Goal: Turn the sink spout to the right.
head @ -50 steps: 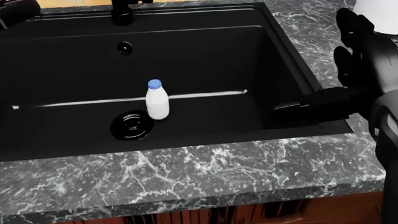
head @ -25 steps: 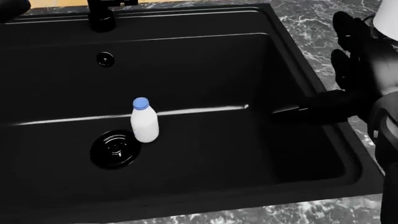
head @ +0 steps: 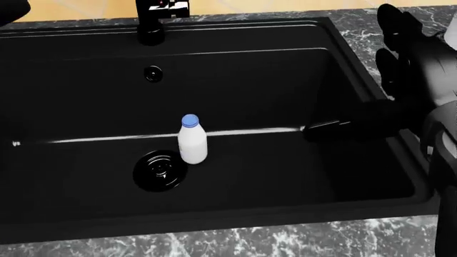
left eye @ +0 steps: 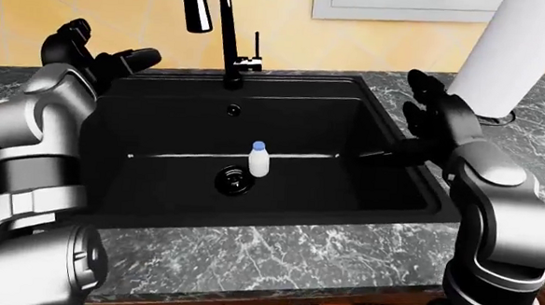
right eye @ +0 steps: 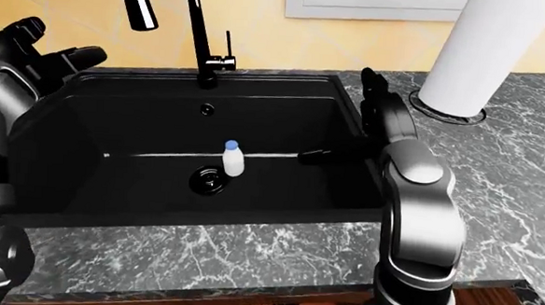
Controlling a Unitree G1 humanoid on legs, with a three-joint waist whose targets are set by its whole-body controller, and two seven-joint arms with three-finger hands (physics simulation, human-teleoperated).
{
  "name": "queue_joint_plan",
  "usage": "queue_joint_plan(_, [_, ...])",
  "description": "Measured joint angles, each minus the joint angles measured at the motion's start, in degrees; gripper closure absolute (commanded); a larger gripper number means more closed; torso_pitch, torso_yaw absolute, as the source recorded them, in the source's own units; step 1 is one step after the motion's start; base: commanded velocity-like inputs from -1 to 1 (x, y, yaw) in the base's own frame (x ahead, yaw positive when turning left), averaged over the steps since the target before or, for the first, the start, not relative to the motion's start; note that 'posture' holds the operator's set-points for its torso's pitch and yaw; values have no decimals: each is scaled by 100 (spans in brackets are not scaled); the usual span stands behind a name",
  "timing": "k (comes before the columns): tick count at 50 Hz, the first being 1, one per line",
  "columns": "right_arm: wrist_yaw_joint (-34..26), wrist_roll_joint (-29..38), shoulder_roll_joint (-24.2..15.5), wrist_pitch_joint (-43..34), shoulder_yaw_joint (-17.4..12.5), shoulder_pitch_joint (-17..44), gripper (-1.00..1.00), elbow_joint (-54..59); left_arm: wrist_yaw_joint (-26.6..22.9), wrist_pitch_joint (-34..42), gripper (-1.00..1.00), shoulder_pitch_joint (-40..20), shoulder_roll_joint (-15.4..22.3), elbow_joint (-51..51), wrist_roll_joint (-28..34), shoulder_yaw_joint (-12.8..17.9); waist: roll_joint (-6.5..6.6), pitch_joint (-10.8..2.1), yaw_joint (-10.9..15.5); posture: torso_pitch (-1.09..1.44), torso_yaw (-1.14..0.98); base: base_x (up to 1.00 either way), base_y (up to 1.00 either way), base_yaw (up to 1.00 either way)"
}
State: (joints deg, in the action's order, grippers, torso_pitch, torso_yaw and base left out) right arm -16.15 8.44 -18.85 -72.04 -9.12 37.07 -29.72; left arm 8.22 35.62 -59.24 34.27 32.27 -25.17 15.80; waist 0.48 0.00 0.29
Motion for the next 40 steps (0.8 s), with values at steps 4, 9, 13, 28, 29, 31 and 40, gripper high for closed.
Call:
queue_joint_plan(4, [-11,29,-14,-30,15,41,-100,-16,2,49,-100,20,-10,-105,-5,-6,11,-96,-2,-11,0,0,0,0])
queue_joint_plan(9, [-39,64,-23,-82,8,41,-100,-96,5,96,-100,23,-33,-209,-7,-14,24,-227,2,-14,0,0,0,0])
queue_joint_plan(13, [-61,85,-33,-116,-2,39,-100,-126,12,133,-100,38,-41,-255,0,-13,37,-330,-2,-17,0,0,0,0])
queue_joint_plan(28, [-127,147,-57,-185,44,134,-100,-106,10,163,-100,26,-78,-253,42,-24,40,-911,-15,-30,0,0,0,0])
queue_joint_plan(29, [-130,152,-57,-182,41,142,-100,-100,10,169,-100,23,-79,-259,44,-27,38,-959,-16,-31,0,0,0,0])
queue_joint_plan(31, [-131,165,-48,-164,38,138,-100,-91,10,177,-100,21,-79,-277,48,-29,34,-1056,-16,-33,0,0,0,0])
queue_joint_plan(40, [-161,208,-36,-177,45,129,-100,-148,16,187,-100,35,-90,-352,67,-20,23,-1443,11,-41,0,0,0,0])
